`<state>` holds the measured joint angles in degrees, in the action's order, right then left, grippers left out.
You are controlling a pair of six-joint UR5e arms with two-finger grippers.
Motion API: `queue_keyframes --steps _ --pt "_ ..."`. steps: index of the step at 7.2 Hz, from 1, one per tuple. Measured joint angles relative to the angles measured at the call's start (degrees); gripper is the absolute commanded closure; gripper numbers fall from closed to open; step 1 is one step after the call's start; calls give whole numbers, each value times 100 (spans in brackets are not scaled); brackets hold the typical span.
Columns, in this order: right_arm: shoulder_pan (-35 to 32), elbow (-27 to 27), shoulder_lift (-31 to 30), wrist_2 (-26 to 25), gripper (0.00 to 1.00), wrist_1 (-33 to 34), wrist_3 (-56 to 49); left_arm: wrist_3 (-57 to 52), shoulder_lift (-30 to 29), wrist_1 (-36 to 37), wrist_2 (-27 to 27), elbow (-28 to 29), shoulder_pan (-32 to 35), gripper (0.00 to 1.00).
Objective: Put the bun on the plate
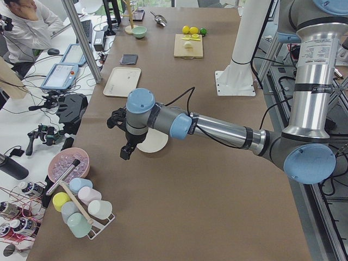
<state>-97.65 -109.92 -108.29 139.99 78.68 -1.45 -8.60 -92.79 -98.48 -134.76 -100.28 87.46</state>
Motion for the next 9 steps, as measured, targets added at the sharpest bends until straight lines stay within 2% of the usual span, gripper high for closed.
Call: queue_keyframes --steps 2,5,7,9 --pt "868 42 163 -300 0 -185 1025 831 -28 -301 -13 241 -577 2" --pt "2108 68 258 -1021 0 -903 2675 2467 -101 -2276 -5 1311 -1585 3" --pt "2832 72 313 -1384 0 -1356 3631 3293 -232 -3199 33 1863 -2145 3" --pt "3303 76 446 -1634 0 -1511 4122 3484 -372 -3436 51 2175 -2398 17"
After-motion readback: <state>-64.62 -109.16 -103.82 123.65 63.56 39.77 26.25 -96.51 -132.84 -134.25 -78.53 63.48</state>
